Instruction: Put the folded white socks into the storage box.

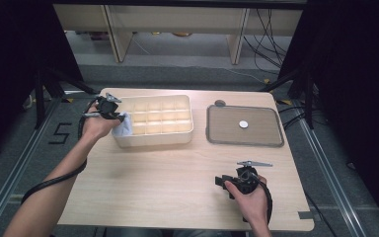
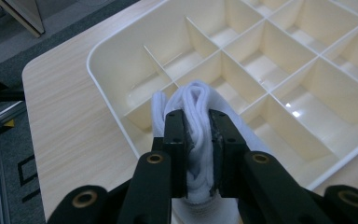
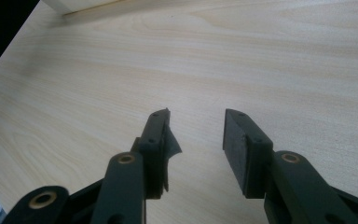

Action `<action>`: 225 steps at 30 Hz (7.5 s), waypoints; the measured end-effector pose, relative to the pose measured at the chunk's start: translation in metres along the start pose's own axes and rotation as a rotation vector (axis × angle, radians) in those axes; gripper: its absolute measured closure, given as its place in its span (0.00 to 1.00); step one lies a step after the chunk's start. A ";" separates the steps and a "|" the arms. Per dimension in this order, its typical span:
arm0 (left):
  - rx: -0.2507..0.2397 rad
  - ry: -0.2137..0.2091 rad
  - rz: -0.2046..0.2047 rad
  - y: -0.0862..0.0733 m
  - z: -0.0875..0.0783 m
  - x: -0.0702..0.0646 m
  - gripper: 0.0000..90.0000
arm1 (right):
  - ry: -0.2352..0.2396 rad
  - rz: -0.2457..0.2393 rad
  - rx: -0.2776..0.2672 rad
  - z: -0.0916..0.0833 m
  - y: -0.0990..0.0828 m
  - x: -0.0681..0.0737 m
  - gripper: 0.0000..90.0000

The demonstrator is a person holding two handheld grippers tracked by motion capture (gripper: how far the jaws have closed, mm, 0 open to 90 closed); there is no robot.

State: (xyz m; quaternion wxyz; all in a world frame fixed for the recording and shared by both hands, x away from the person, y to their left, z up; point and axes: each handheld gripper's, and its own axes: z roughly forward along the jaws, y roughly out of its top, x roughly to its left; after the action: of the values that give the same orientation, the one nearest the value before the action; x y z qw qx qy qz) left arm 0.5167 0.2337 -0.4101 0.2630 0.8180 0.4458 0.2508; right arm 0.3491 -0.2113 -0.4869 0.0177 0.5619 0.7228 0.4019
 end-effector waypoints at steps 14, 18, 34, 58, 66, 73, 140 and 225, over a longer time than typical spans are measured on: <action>0.073 0.006 0.119 -0.008 0.010 -0.004 0.87 | 0.017 0.002 -0.014 0.000 0.000 -0.001 0.69; 0.089 0.017 0.149 -0.010 0.012 -0.003 0.87 | 0.017 0.001 -0.013 0.000 0.000 -0.001 0.69; 0.174 -0.008 0.172 -0.010 0.015 -0.011 0.87 | 0.015 0.003 -0.012 0.000 0.001 -0.001 0.69; 0.265 -0.080 0.150 -0.008 0.022 -0.007 0.87 | -0.003 -0.001 -0.019 0.000 0.001 -0.001 0.69; 0.284 -0.087 0.137 -0.007 0.026 -0.009 0.87 | -0.001 -0.001 -0.013 0.001 0.001 -0.001 0.69; 0.316 -0.092 0.150 -0.005 0.028 -0.008 0.87 | -0.003 0.012 -0.010 -0.001 0.001 -0.001 0.69; 0.284 -0.234 -0.046 -0.003 0.022 0.009 0.70 | 0.010 0.041 -0.015 -0.004 0.002 -0.001 0.66; -0.468 0.047 -0.236 -0.192 -0.032 -0.064 0.36 | -0.174 -0.168 -0.274 -0.004 -0.020 -0.046 0.50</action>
State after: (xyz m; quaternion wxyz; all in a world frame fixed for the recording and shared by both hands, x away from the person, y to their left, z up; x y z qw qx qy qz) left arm 0.3509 0.2743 -0.5237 0.4619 0.6712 0.4739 0.3339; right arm 0.3477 -0.2522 -0.5159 0.1901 0.5246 0.7013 0.4436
